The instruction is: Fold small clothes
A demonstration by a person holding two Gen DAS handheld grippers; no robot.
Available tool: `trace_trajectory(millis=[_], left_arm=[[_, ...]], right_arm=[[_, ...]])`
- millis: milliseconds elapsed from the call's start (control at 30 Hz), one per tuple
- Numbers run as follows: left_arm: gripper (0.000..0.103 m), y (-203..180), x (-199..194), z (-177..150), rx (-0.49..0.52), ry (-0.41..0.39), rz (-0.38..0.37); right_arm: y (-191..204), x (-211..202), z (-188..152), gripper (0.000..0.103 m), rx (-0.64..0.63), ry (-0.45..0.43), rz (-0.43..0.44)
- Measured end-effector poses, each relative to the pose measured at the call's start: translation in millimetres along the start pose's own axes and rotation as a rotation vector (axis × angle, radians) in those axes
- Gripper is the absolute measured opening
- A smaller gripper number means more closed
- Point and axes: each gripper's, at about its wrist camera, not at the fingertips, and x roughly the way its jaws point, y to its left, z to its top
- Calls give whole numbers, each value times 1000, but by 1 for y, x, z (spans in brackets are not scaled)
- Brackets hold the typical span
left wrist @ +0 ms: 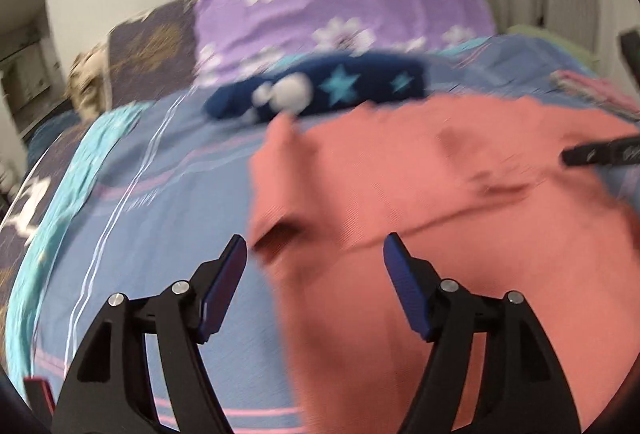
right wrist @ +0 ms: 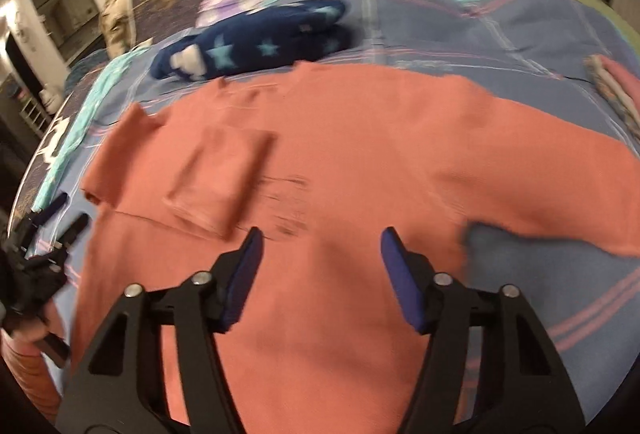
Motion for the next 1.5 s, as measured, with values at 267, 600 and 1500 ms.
trace_trajectory(millis=[267, 600, 1500], left_arm=[[71, 37, 37, 4, -115, 87, 112], [71, 45, 46, 2, -151, 97, 196], [74, 32, 47, 1, -94, 105, 272]], right_arm=[[95, 36, -7, 61, -322, -41, -152], [-48, 10, -18, 26, 287, -16, -30], [-58, 26, 34, 13, 95, -32, -130]])
